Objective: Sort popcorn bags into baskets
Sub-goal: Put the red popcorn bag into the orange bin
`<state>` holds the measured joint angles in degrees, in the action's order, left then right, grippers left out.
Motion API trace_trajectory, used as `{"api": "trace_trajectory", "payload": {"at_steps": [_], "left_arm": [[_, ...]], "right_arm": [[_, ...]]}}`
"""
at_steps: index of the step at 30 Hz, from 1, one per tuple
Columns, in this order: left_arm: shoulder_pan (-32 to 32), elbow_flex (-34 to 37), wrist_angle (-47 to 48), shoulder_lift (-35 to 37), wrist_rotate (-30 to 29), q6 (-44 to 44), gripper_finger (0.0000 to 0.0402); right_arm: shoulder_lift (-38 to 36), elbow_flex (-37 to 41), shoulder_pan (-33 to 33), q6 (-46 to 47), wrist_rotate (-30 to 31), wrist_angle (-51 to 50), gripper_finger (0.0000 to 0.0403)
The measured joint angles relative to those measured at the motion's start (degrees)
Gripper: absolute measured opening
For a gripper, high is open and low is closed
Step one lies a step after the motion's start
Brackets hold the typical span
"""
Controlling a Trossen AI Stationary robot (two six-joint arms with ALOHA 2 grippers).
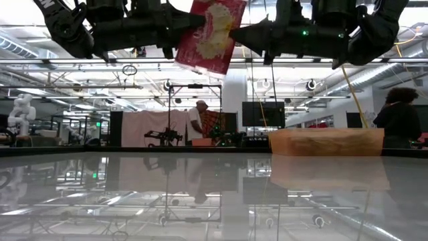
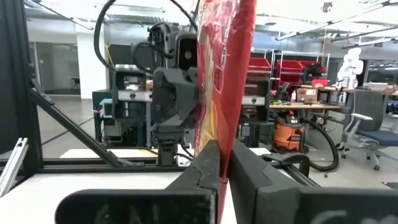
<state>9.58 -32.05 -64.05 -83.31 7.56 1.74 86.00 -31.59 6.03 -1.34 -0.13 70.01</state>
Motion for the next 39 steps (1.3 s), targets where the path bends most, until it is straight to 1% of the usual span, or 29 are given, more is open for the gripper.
{"api": "trace_trajectory", "payload": {"at_steps": [3, 6, 9, 11, 12, 15, 18, 22, 26, 29, 33, 36, 39], "left_arm": [[-0.02, -0.02, 0.01, 0.00, -2.97, -0.11, 0.0171], [0.00, -0.02, 0.49, 0.00, -7.35, -0.10, 0.0212], [-0.02, -0.02, 0.99, 0.00, -14.00, -0.09, 0.0244], [0.02, -0.02, 0.83, 0.00, -17.93, -0.09, 0.0258], [0.06, -0.02, 0.94, 0.00, -18.81, -0.09, 0.0264], [0.13, -0.02, 2.60, 0.02, -19.18, -0.06, 0.0275], [0.09, -0.02, 4.08, 0.02, -19.16, 0.08, 0.0277], [0.11, -0.02, 6.37, 0.02, -19.16, 1.28, 0.0267], [0.10, -0.02, 7.78, 0.02, -19.14, 1.83, 0.0251], [-0.09, -0.02, 8.62, 0.02, -19.12, 2.57, 0.0240], [-0.31, -0.02, 10.04, 0.02, -18.08, 4.85, 0.0228], [-0.76, -0.02, 10.60, 0.02, -17.11, 5.41, 0.0220], [-1.24, -0.02, 10.67, 0.02, -16.97, 5.50, 0.0213]], "right_arm": [[-1.94, -0.02, 0.60, 0.06, -0.04, -2.63, 0.0005], [-5.50, -0.02, 1.88, -0.54, -0.02, -10.09, 0.0006], [-10.92, -0.02, 3.77, -0.62, -0.04, -19.71, 0.0005], [-14.86, -0.02, 5.03, -0.63, -0.03, -26.66, 0.0005], [-16.87, -0.02, 5.73, -0.63, -0.02, -30.22, 0.0005], [-22.95, -0.02, 8.42, -0.75, -0.21, -38.91, 0.0005], [-28.50, -0.02, 12.57, -1.25, -0.56, -46.05, 0.0005], [-33.81, -0.49, 20.68, -3.74, -7.81, -54.13, 0.0006], [-35.38, -3.21, 30.38, -4.25, -14.10, -62.30, 0.0006], [-34.54, -5.71, 37.95, -4.51, -19.02, -68.67, 0.0006], [-32.45, -7.40, 48.06, -1.47, -28.72, -75.41, 0.0006], [-30.89, -7.52, 54.47, 0.91, -36.26, -76.71, 0.0006], [-29.23, -7.56, 59.34, 2.21, -40.44, -76.92, 0.0006]]}}
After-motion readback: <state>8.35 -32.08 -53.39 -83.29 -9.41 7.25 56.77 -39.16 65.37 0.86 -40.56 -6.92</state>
